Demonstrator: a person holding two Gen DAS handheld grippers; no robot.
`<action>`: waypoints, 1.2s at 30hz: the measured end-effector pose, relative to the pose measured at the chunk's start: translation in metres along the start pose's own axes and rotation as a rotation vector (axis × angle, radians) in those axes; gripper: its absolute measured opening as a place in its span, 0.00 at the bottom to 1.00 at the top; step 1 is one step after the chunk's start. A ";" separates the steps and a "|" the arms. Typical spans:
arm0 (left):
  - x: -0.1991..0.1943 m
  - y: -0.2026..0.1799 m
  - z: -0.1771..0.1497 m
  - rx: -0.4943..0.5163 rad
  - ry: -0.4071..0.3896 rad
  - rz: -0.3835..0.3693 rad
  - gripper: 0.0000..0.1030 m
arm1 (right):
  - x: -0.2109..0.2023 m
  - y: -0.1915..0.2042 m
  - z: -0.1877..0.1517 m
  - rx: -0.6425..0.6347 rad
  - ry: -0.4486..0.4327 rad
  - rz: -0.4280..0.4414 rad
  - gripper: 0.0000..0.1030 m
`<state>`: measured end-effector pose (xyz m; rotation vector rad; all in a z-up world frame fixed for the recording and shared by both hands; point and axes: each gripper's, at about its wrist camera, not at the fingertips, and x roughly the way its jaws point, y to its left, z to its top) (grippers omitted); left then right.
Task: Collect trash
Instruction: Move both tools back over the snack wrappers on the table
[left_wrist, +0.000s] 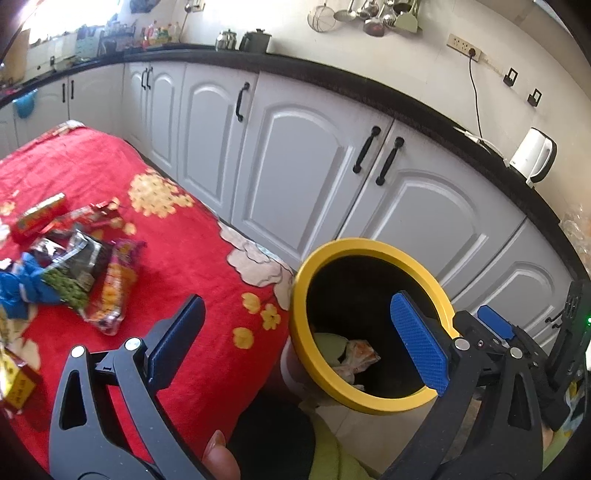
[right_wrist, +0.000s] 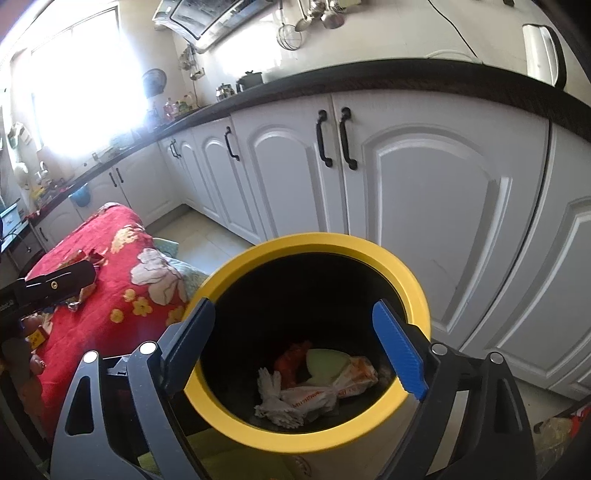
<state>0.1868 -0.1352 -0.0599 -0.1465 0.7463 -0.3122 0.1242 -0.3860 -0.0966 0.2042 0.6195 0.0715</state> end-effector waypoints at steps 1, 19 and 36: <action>-0.003 0.001 0.001 0.003 -0.009 0.005 0.89 | -0.001 0.003 0.001 -0.005 -0.005 0.005 0.82; -0.051 0.023 0.009 0.024 -0.139 0.078 0.89 | -0.022 0.061 0.011 -0.102 -0.050 0.073 0.86; -0.091 0.073 0.015 -0.025 -0.242 0.179 0.89 | -0.024 0.136 0.018 -0.206 -0.063 0.165 0.88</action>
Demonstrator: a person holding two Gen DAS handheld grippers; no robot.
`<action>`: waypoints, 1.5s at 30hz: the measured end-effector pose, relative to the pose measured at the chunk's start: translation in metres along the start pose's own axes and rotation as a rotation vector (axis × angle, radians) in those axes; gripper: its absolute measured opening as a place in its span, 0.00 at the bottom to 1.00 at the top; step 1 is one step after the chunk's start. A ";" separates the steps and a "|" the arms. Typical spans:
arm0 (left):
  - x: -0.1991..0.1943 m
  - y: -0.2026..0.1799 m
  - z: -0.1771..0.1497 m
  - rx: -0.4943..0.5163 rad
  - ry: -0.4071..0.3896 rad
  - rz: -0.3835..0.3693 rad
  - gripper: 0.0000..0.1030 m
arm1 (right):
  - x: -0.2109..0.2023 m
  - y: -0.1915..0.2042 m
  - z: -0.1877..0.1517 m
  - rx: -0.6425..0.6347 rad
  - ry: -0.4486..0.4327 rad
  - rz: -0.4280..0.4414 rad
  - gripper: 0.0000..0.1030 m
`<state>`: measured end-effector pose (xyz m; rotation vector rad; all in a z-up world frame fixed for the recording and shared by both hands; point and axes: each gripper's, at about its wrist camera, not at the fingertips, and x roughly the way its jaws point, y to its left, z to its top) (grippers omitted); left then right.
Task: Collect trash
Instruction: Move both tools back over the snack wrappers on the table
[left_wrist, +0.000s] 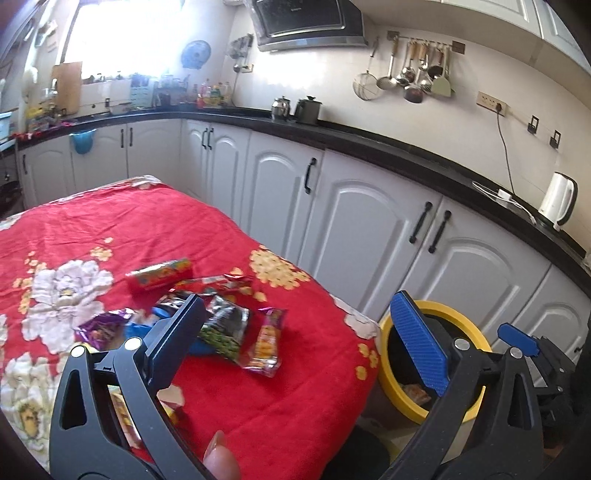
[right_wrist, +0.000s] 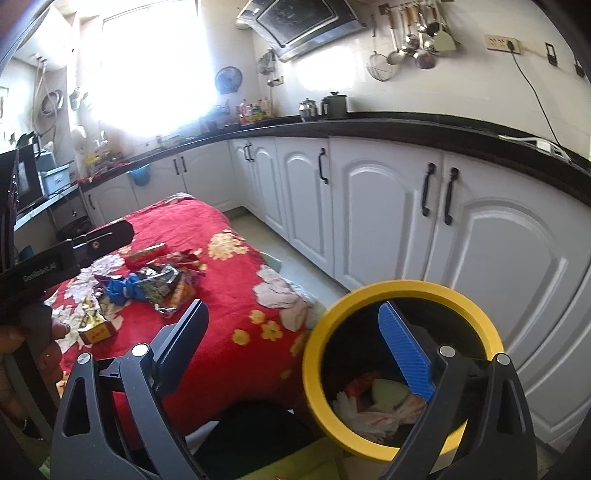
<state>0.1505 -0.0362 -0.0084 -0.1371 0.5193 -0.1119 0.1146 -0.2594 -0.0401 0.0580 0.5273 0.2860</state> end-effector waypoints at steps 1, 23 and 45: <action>-0.001 0.004 0.001 -0.005 -0.003 0.005 0.89 | 0.001 0.004 0.002 -0.003 -0.002 0.005 0.88; -0.011 0.099 0.014 -0.126 -0.034 0.153 0.89 | 0.052 0.074 0.031 -0.056 0.032 0.114 0.89; 0.037 0.169 -0.003 0.038 0.216 0.189 0.89 | 0.155 0.106 0.015 -0.029 0.246 0.120 0.73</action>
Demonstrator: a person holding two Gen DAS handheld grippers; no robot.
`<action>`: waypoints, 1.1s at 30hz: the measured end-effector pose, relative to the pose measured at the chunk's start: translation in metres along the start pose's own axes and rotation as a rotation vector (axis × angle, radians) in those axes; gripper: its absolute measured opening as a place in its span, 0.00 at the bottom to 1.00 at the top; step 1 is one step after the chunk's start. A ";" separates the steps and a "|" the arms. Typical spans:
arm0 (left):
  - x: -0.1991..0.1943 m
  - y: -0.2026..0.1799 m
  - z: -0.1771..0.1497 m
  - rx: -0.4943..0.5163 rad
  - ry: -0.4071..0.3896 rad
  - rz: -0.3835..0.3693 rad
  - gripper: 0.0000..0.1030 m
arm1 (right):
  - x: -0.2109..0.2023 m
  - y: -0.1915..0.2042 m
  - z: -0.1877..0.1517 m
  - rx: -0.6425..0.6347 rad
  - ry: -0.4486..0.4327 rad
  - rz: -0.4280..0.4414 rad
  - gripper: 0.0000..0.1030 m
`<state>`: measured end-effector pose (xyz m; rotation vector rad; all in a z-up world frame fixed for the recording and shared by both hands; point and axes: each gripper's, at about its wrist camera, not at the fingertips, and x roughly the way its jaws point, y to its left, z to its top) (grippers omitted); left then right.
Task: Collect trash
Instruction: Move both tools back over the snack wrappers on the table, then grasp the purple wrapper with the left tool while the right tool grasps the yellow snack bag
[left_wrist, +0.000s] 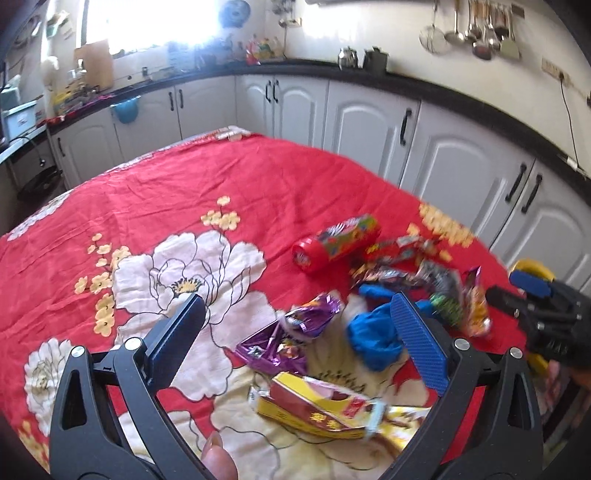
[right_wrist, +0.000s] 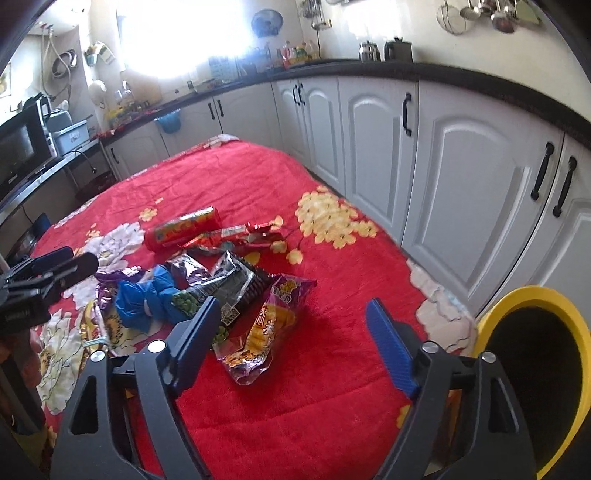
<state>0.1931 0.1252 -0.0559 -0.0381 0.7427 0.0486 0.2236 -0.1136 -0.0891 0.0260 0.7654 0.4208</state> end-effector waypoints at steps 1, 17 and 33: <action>0.004 0.003 -0.001 0.004 0.015 -0.010 0.88 | 0.003 -0.001 -0.001 0.009 0.009 0.000 0.72; 0.044 0.023 -0.005 -0.055 0.146 -0.130 0.59 | 0.024 -0.006 0.000 0.044 0.060 0.007 0.57; 0.050 0.014 -0.008 -0.042 0.160 -0.163 0.23 | 0.026 -0.008 -0.005 0.061 0.076 0.052 0.22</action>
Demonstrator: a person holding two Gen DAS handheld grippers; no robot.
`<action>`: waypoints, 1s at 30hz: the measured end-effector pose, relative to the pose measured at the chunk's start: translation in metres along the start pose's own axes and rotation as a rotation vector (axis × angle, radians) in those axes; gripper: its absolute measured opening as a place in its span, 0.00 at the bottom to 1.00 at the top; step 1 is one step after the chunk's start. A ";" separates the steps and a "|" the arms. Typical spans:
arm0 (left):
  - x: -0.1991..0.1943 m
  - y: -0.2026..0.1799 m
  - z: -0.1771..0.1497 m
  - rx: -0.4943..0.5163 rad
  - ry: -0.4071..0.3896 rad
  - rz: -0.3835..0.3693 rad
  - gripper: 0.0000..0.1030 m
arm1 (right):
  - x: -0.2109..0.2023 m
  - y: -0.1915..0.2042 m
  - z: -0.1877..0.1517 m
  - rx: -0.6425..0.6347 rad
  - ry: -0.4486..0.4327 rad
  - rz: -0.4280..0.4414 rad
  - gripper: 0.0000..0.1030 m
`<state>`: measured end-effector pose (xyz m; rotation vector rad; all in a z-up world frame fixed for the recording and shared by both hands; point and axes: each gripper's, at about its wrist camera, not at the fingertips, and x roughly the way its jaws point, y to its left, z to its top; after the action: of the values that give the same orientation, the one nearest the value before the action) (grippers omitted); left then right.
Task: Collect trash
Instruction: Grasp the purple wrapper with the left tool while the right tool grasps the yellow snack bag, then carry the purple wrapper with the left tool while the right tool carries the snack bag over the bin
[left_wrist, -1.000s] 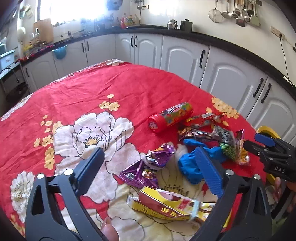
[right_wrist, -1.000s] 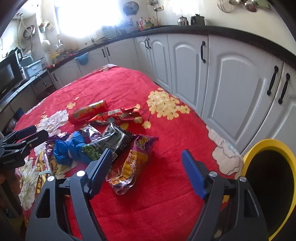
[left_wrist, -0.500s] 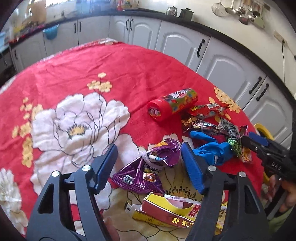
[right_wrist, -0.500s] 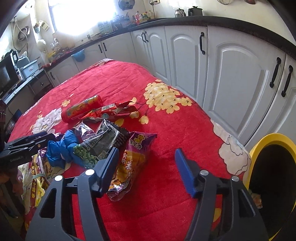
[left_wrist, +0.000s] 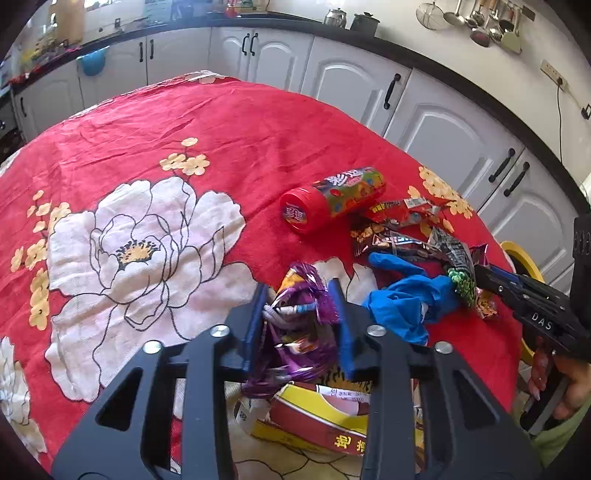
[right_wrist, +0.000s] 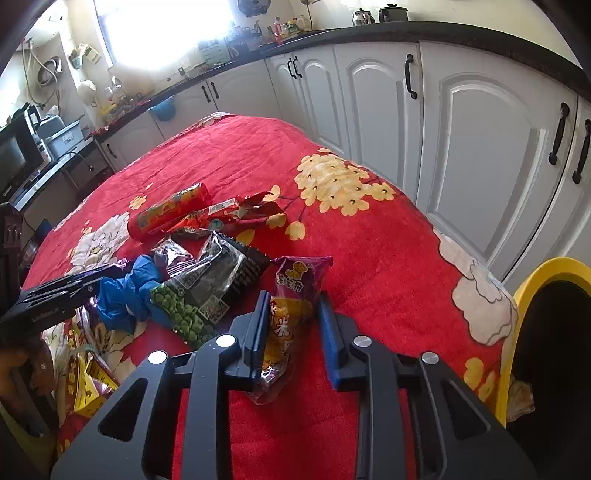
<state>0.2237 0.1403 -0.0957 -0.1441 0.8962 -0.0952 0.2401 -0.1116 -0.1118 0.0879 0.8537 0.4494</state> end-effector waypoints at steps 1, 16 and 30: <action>0.000 -0.001 0.000 0.005 -0.001 0.004 0.22 | -0.001 -0.001 -0.002 0.004 -0.001 0.002 0.21; -0.042 -0.005 0.012 -0.066 -0.145 -0.041 0.18 | -0.032 -0.014 -0.018 0.019 -0.053 0.028 0.20; -0.065 -0.055 0.016 -0.025 -0.207 -0.106 0.18 | -0.075 -0.025 -0.018 0.016 -0.136 0.037 0.20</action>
<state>0.1945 0.0964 -0.0272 -0.2214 0.6834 -0.1649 0.1924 -0.1670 -0.0767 0.1474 0.7233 0.4659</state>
